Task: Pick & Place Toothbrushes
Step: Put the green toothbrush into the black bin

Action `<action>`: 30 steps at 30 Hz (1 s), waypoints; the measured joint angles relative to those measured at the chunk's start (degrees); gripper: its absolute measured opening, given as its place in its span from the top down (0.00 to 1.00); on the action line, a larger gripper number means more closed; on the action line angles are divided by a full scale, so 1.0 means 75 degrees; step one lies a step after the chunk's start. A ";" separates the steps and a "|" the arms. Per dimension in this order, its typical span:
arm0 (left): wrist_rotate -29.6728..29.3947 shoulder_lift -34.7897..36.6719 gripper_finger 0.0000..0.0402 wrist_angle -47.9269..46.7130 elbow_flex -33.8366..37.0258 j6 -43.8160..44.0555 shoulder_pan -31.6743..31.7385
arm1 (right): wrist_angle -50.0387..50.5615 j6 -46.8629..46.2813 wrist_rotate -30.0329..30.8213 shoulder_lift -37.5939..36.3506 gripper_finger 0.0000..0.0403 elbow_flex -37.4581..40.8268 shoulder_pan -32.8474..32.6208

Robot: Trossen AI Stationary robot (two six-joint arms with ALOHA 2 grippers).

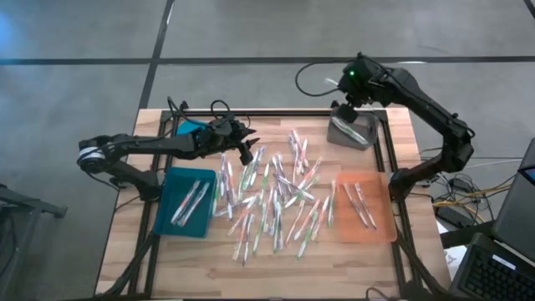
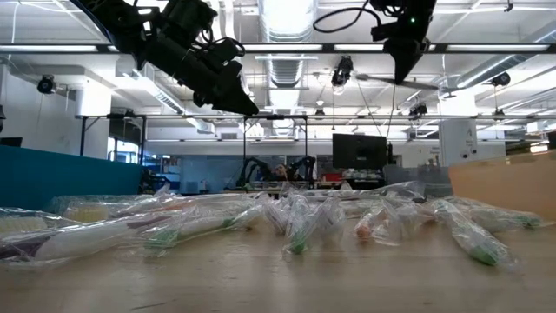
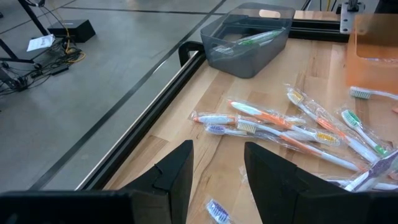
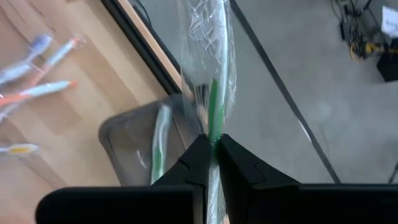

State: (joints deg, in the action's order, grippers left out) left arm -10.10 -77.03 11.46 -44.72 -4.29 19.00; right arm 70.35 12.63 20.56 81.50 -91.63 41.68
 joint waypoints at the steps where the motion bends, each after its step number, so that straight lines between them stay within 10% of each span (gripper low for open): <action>1: -0.0001 0.0000 0.63 0.0000 -0.0002 0.0000 0.0000 | 0.0037 -0.0022 0.0000 0.0003 0.96 0.0011 0.0071; 30: -0.0001 0.0000 0.63 0.0003 -0.0002 0.0000 0.0000 | -0.1276 0.0185 -0.0002 0.0003 0.96 0.2720 0.0944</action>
State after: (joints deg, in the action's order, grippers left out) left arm -10.11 -77.03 11.49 -44.73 -4.29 19.00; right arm 60.78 14.02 20.54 81.52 -71.23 48.76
